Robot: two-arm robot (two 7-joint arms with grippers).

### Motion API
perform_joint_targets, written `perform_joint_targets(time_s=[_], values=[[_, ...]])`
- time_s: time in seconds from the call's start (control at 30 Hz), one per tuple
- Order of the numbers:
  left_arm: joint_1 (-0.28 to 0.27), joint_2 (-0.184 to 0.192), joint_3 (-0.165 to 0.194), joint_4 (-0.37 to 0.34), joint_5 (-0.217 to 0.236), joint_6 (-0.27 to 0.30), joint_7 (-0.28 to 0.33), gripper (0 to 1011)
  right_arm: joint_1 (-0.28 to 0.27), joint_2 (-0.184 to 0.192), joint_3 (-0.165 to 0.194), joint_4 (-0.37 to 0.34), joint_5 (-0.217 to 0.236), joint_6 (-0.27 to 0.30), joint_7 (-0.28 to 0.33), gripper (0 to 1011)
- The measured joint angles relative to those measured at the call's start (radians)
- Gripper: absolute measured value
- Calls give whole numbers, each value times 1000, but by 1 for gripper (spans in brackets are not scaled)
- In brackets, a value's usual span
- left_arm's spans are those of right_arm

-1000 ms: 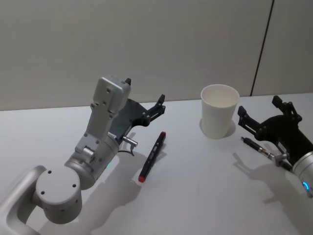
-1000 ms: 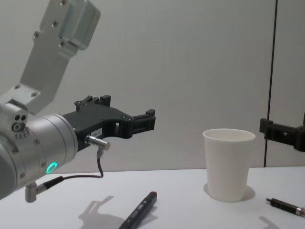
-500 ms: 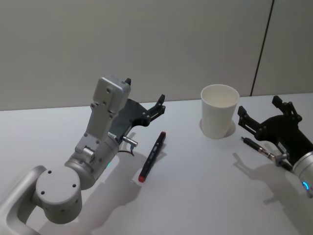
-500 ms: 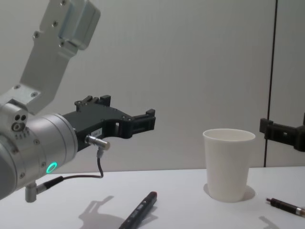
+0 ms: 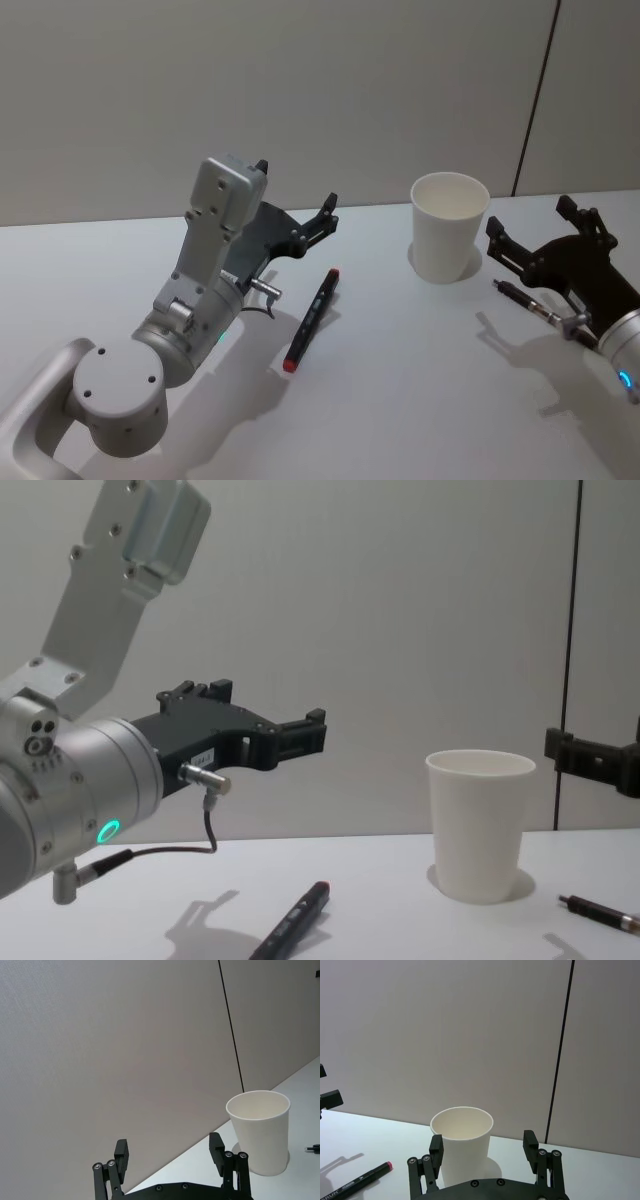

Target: Place the pen into the pen holder.

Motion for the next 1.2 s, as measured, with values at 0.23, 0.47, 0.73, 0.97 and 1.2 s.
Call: perform_joint_targets(time_s=[0.23, 0.47, 0.73, 0.97, 1.2], values=[[0, 0, 0, 0, 0, 0, 0, 1003, -3, 6, 5, -5, 1, 1, 0, 1001], [0, 0, 0, 0, 0, 0, 0, 1003, -20, 31, 24, -31, 15, 12, -12, 1002], [0, 0, 0, 0, 0, 0, 0, 1003, -60, 79, 61, -77, 43, 36, -40, 1001], [0, 0, 0, 0, 0, 0, 0, 1003, -88, 109, 85, -106, 56, 66, -63, 1002], [0, 0, 0, 0, 0, 0, 0, 1002, -97, 123, 97, -120, 50, 119, -80, 1002]])
